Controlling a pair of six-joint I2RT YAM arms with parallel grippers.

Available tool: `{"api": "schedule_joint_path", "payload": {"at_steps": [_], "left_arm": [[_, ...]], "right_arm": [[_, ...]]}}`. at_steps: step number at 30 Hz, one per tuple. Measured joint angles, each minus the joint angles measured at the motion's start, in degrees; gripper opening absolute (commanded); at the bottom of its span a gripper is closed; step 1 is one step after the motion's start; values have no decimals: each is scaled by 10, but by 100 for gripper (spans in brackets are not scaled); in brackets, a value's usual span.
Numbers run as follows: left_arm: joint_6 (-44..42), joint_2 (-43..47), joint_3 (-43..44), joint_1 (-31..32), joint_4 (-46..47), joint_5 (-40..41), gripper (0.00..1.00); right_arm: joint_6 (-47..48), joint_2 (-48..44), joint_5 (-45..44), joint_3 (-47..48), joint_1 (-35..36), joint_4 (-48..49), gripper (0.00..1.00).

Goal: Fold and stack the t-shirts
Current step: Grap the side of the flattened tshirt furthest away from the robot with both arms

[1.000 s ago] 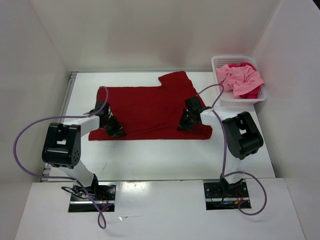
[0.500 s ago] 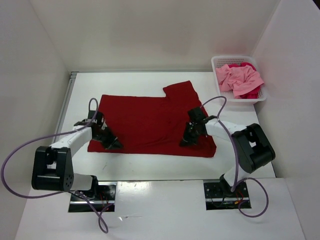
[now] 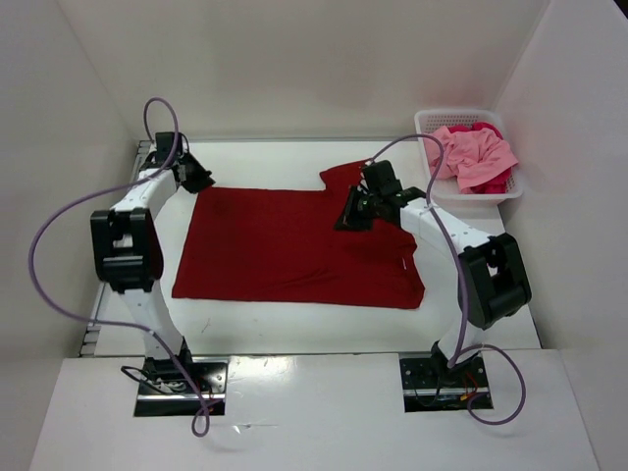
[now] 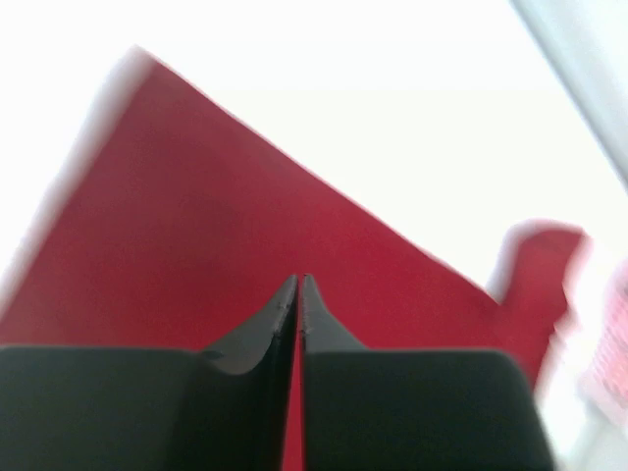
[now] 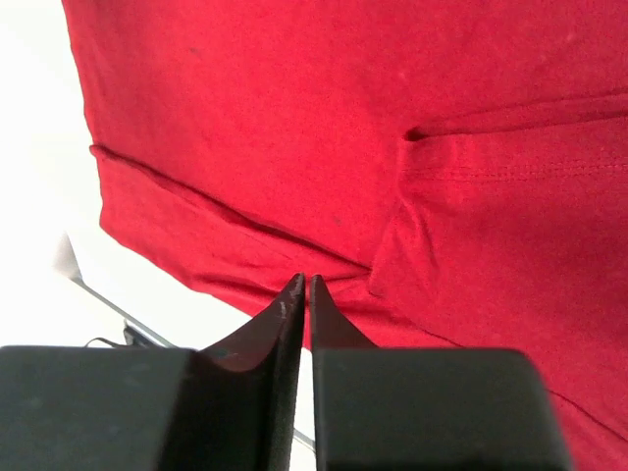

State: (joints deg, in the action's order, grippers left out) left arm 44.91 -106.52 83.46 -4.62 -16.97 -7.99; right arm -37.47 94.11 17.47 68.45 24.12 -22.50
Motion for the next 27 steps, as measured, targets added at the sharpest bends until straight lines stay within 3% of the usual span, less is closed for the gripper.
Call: {"api": "schedule_joint_path", "payload": {"at_steps": [2, 6, 16, 27], "left_arm": [[-13, -74, 52, -17, -5, 25, 35], [-31, -155, 111, -38, -21, 71, 46], [-98, -230, 226, -35, -39, 127, 46], [-135, -251, 220, -23, -60, 148, 45]], "right_arm": [[4, 10, 1, 0, 0, 0, 14], [12, 14, 5, 0, 0, 1, 16], [14, 19, 29, -35, 0, 24, 22], [14, 20, 35, -35, 0, 34, 23]]}}
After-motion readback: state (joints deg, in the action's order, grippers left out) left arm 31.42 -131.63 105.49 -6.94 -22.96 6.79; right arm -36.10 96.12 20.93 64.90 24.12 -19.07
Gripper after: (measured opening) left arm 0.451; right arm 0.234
